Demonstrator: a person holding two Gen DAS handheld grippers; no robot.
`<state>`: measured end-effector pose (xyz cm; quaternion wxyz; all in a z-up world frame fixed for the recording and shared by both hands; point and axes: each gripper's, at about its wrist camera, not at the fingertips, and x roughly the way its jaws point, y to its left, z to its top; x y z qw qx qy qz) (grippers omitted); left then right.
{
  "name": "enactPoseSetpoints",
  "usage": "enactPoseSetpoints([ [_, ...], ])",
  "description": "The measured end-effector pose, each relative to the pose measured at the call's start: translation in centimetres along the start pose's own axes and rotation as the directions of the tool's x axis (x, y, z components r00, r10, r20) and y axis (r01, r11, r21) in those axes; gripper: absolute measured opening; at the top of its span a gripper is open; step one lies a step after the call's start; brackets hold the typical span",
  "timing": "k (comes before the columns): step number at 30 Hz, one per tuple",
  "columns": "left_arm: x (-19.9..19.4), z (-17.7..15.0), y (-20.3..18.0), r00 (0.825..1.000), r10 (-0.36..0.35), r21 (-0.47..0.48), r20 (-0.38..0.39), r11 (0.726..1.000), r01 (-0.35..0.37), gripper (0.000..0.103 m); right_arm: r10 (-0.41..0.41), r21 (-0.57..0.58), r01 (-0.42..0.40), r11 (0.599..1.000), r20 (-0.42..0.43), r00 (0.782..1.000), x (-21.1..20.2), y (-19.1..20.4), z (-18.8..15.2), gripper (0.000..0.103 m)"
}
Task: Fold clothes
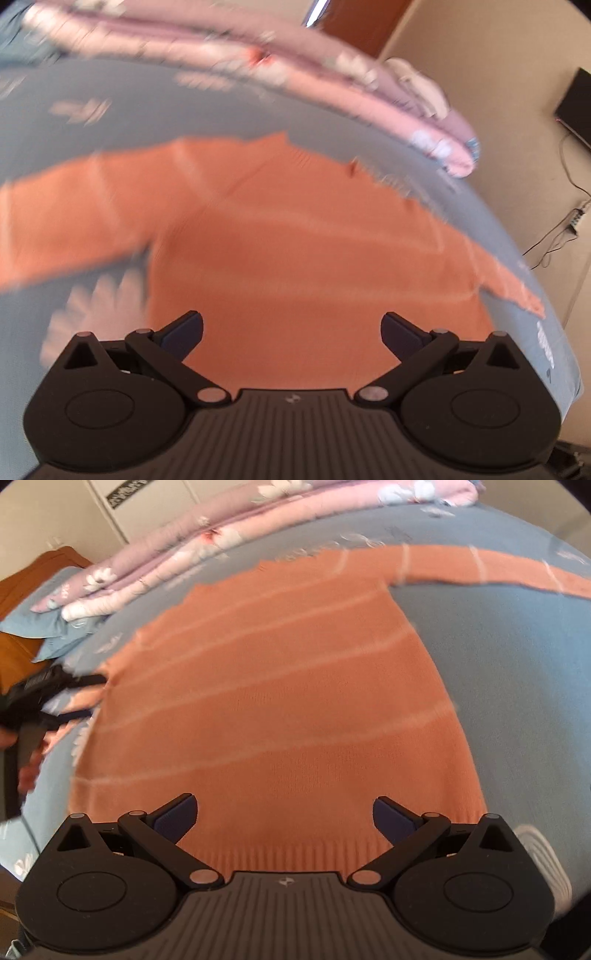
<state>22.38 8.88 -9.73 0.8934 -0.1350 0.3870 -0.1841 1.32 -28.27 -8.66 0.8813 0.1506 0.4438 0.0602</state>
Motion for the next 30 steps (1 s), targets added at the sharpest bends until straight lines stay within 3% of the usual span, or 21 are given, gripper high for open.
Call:
enactPoseSetpoints([
  [4,5.1,3.2,-1.0,1.000,0.018,0.022,-0.021,1.000,-0.017,0.102,0.014,0.014,-0.014,1.000,0.000,1.000,1.1,-0.1,1.1,0.103],
  [8,8.3,3.6,-0.7,0.997,0.070,0.021,-0.045,0.997,-0.069,0.102,0.024,0.027,-0.024,0.999,-0.001,1.000,1.5,-0.5,1.6,0.103],
  [10,9.6,3.0,0.3,0.980,0.169,-0.009,-0.108,0.985,-0.171,0.102,0.028,0.025,-0.027,0.999,-0.002,1.000,1.4,-0.8,1.5,0.103],
  [13,8.7,2.7,-0.2,0.983,0.165,0.006,-0.084,0.986,-0.165,0.102,0.018,0.030,-0.018,0.999,-0.001,1.000,1.2,-1.3,1.5,0.103],
  [16,7.9,3.7,-1.7,0.996,0.081,0.034,-0.022,0.996,-0.080,0.102,0.026,0.028,-0.026,0.999,0.011,1.000,1.2,-1.7,1.9,0.103],
  [19,8.6,5.2,-3.6,1.000,-0.002,0.101,0.025,0.995,-0.001,0.102,0.039,0.016,-0.039,0.999,0.014,0.999,1.6,-1.7,2.4,0.103],
  [22,11.4,6.1,-4.8,1.000,-0.007,0.132,-0.008,0.991,0.008,0.102,0.050,0.011,-0.050,0.999,0.020,0.999,2.0,-1.4,2.9,0.103],
  [26,14.5,5.7,-4.5,0.997,0.000,0.088,-0.071,0.996,0.006,0.102,0.060,0.013,-0.060,0.998,0.034,0.998,2.1,-1.2,3.3,0.103],
  [30,14.1,5.8,-4.7,0.998,-0.008,0.059,-0.057,0.998,0.011,0.102,0.058,0.005,-0.058,0.998,0.021,0.998,2.3,-1.5,3.2,0.103],
])
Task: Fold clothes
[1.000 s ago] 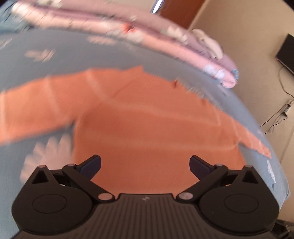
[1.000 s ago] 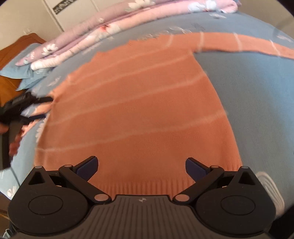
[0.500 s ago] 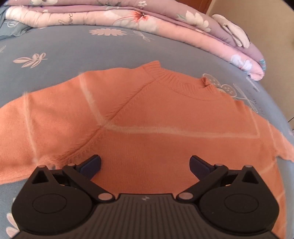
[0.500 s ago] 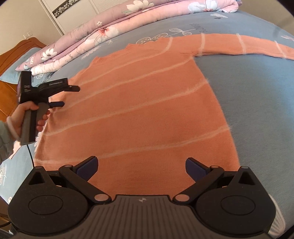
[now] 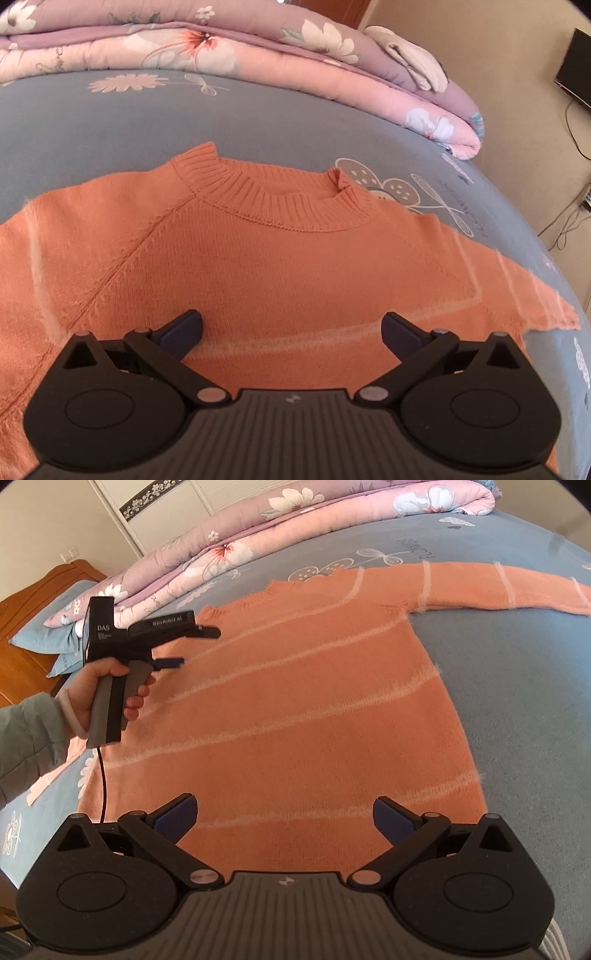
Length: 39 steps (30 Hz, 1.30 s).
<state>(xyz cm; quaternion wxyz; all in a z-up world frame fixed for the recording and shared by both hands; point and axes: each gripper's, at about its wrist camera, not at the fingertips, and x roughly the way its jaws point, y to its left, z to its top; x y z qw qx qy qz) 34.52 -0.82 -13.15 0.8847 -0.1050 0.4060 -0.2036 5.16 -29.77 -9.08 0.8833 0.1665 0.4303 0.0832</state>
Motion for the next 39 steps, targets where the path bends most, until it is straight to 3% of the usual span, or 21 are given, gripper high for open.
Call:
enactPoseSetpoints([
  [2,-1.1,-0.2,-0.6,0.998,-0.055,-0.008,0.017,0.998,0.055,0.102,-0.007,-0.002,0.007,1.000,-0.004,1.000,0.0,-0.2,-0.1,0.103],
  [4,-1.7,-0.8,-1.7,0.997,-0.068,0.039,0.025,0.997,0.067,0.102,-0.004,0.005,0.004,1.000,-0.003,1.000,0.0,-0.5,-0.1,0.103],
  [6,-1.0,-1.4,-2.2,0.997,-0.073,0.052,-0.015,0.996,0.074,0.102,-0.001,0.012,0.001,1.000,-0.004,1.000,0.1,-0.5,-0.1,0.103],
  [10,-0.2,-2.1,-2.3,0.998,-0.048,0.043,-0.032,0.998,0.049,0.102,-0.001,0.004,0.001,1.000,0.003,1.000,-0.1,-0.2,0.1,0.103],
  [14,-2.4,-2.2,-3.7,0.998,-0.057,0.030,-0.038,0.998,0.058,0.102,0.011,0.004,-0.011,1.000,0.030,0.999,-1.1,0.0,0.3,0.103],
  [22,-5.0,-7.2,-5.6,0.994,-0.062,0.014,-0.091,0.998,0.064,0.102,0.012,-0.003,-0.011,1.000,0.057,0.998,-3.4,0.5,-0.3,0.103],
  [28,-5.6,-8.3,-5.4,0.996,-0.042,-0.015,-0.085,0.999,0.041,0.102,0.011,-0.007,-0.010,1.000,0.075,0.997,-5.2,1.4,-0.8,0.103],
  [35,-13.0,-7.6,-3.6,0.998,-0.057,-0.065,0.039,0.996,0.059,0.102,0.013,-0.050,-0.010,0.999,0.072,0.997,-6.4,3.1,-1.0,0.103],
  [39,-17.3,-8.8,0.2,0.999,0.014,-0.118,0.048,0.993,-0.008,0.102,0.014,-0.112,-0.009,0.994,0.049,0.999,-6.1,5.0,-1.2,0.103],
])
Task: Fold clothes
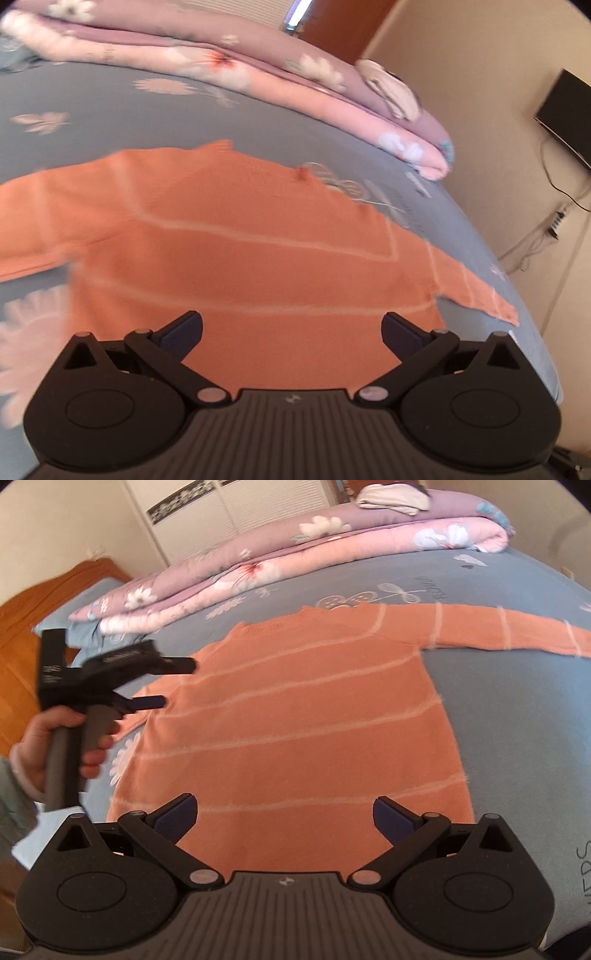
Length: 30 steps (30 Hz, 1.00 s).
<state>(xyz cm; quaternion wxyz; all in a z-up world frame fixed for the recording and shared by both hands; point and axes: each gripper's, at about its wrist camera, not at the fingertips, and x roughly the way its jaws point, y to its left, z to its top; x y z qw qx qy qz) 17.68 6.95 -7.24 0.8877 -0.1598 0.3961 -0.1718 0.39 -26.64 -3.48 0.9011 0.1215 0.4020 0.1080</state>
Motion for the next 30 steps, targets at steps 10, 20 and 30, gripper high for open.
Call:
enactPoseSetpoints([
  [10,-8.4,-3.6,10.5,0.959,0.282,-0.235,-0.006,0.932,-0.276,0.102,-0.032,-0.260,0.027,0.965,-0.016,0.999,1.1,9.0,1.2,0.103],
  [20,-14.9,-5.6,22.5,0.926,0.333,-0.486,0.176,0.848,-0.212,0.102,0.012,-0.391,-0.043,0.919,-0.081,0.997,3.0,16.6,0.8,0.103],
  [30,-12.0,-1.8,33.3,0.857,0.276,-0.532,0.436,0.847,-0.002,0.102,-0.017,-0.479,-0.074,0.875,-0.182,0.983,5.6,20.2,-0.6,0.103],
])
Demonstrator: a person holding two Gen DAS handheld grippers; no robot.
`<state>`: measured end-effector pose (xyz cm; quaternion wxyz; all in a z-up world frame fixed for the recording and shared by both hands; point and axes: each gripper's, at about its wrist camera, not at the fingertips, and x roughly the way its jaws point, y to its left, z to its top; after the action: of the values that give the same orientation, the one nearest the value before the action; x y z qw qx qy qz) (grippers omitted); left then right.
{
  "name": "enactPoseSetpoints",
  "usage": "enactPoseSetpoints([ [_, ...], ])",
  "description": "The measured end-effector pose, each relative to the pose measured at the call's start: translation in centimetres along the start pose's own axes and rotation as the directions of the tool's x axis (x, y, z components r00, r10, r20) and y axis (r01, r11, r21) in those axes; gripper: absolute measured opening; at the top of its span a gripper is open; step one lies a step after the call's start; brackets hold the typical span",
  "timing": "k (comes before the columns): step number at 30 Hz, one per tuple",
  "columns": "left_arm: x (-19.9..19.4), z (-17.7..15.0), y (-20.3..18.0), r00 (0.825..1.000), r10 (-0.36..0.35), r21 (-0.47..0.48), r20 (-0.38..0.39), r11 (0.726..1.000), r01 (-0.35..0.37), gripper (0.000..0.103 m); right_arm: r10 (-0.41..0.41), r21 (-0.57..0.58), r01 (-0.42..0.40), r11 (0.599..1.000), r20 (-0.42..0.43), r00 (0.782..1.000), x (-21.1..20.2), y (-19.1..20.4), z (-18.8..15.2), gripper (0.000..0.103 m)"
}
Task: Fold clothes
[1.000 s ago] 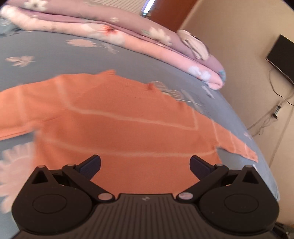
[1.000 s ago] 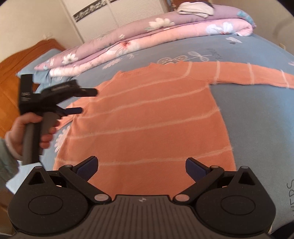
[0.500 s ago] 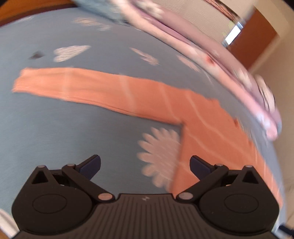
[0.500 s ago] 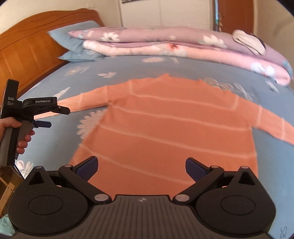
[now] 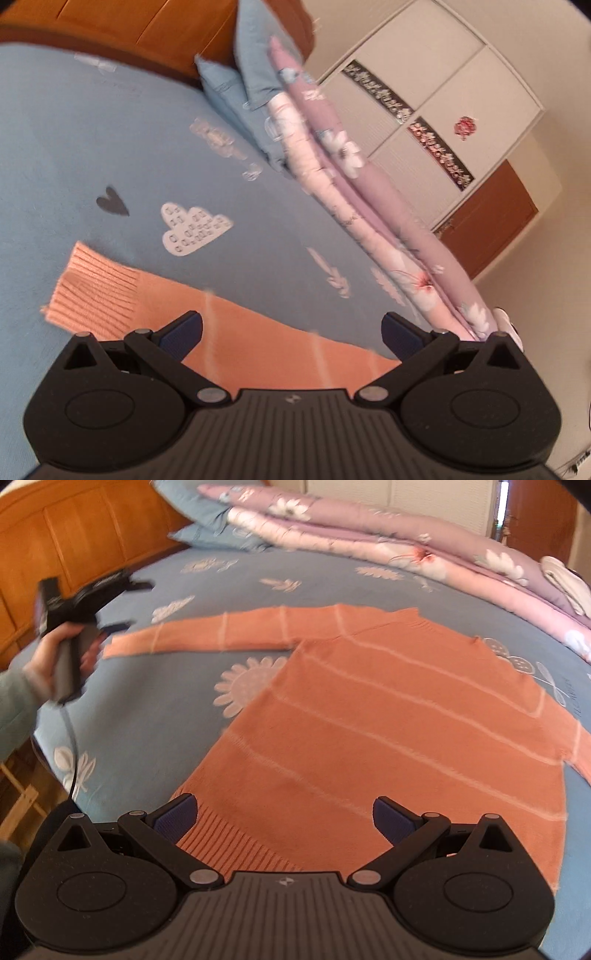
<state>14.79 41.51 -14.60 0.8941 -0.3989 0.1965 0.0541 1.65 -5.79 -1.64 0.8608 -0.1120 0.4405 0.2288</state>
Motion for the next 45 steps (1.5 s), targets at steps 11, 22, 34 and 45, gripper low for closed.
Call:
enactPoseSetpoints([
  [11,-0.9,0.6,3.6,0.995,0.094,0.022,0.017,0.995,-0.094,0.102,0.003,0.024,-0.002,1.000,-0.063,0.998,2.5,-1.1,0.2,0.103],
  [22,3.5,0.4,-0.9,0.998,-0.045,0.045,-0.045,0.998,0.047,0.102,0.018,0.029,-0.016,0.999,-0.081,0.997,3.1,-0.9,-0.4,0.103],
  [34,0.6,2.1,3.0,0.989,0.106,0.052,-0.107,0.994,-0.101,0.102,-0.026,0.076,0.031,0.997,-0.065,0.998,2.5,-2.8,-0.4,0.103],
  [45,0.4,-1.4,-9.7,0.919,0.234,0.295,-0.318,0.946,-0.138,0.102,-0.053,0.172,0.057,0.984,-0.027,0.998,0.0,-5.0,-2.0,0.103],
])
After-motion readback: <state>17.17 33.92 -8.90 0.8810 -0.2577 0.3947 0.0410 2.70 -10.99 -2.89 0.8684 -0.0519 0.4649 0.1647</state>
